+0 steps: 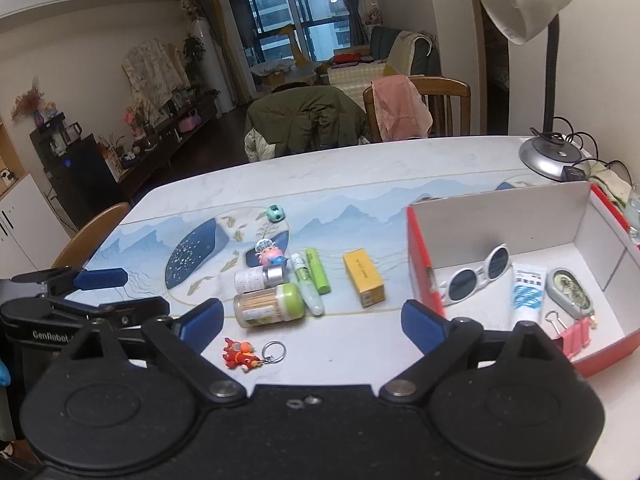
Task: Organize rigid objects
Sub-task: 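Withdraw both tools from the box back toward the mat, then grasp the orange horse keychain with the left tool while the right tool grasps the toothpick jar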
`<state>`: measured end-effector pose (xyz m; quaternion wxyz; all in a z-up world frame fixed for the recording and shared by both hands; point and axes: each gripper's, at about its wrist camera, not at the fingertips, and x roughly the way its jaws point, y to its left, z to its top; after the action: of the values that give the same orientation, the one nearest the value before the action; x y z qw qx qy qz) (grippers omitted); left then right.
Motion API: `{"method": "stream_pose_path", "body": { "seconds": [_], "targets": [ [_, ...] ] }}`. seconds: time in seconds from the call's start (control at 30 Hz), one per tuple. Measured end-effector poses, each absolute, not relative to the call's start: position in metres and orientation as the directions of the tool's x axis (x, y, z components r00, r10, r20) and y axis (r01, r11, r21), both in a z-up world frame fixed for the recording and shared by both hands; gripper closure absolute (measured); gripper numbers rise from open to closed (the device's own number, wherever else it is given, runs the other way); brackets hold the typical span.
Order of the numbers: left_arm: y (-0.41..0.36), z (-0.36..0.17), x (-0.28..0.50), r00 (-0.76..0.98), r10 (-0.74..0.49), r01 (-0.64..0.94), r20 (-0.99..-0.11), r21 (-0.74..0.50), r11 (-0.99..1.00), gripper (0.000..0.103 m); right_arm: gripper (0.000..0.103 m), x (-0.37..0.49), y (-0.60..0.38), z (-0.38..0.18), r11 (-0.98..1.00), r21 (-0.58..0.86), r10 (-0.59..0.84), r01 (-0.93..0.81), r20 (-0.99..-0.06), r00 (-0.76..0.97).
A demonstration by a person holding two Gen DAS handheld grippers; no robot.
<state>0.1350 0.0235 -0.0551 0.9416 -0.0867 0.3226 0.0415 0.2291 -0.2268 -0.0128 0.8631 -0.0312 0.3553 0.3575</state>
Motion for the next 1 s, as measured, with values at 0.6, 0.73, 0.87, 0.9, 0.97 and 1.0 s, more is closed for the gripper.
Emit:
{"method": "stream_pose_path", "body": {
  "seconds": [0.6,0.73,0.87,0.9,0.97,1.0],
  "targets": [
    [0.034,-0.146,0.153,0.716,-0.038,-0.101,-0.697,-0.157,0.982,0.0,0.008,0.242,-0.147,-0.041,0.737,0.136,0.53,-0.662,-0.724,0.441],
    [0.032,-0.16,0.16,0.703,-0.048,-0.073,-0.709,-0.14,0.987,0.0,0.01,0.247,-0.128,-0.052,0.722,0.097,0.508,-0.685,-0.747,0.429],
    [0.028,-0.17,0.167,0.696,-0.069,-0.026,-0.715,-0.121,0.992,0.0,0.011,0.253,-0.112,-0.063,0.709,0.068,0.488,-0.702,-0.766,0.419],
    [0.029,-0.173,0.169,0.693,-0.074,-0.021,-0.718,-0.122,0.992,0.0,0.011,0.254,-0.108,-0.065,0.703,0.063,0.487,-0.708,-0.768,0.416],
    [0.029,-0.177,0.172,0.686,-0.076,-0.018,-0.724,-0.121,0.992,0.0,0.011,0.255,-0.1,-0.07,0.695,0.044,0.477,-0.718,-0.776,0.414],
    [0.03,-0.179,0.174,0.685,-0.078,-0.015,-0.725,-0.121,0.993,0.0,0.011,0.255,-0.096,-0.072,0.69,0.036,0.471,-0.723,-0.781,0.41]
  ]
}}
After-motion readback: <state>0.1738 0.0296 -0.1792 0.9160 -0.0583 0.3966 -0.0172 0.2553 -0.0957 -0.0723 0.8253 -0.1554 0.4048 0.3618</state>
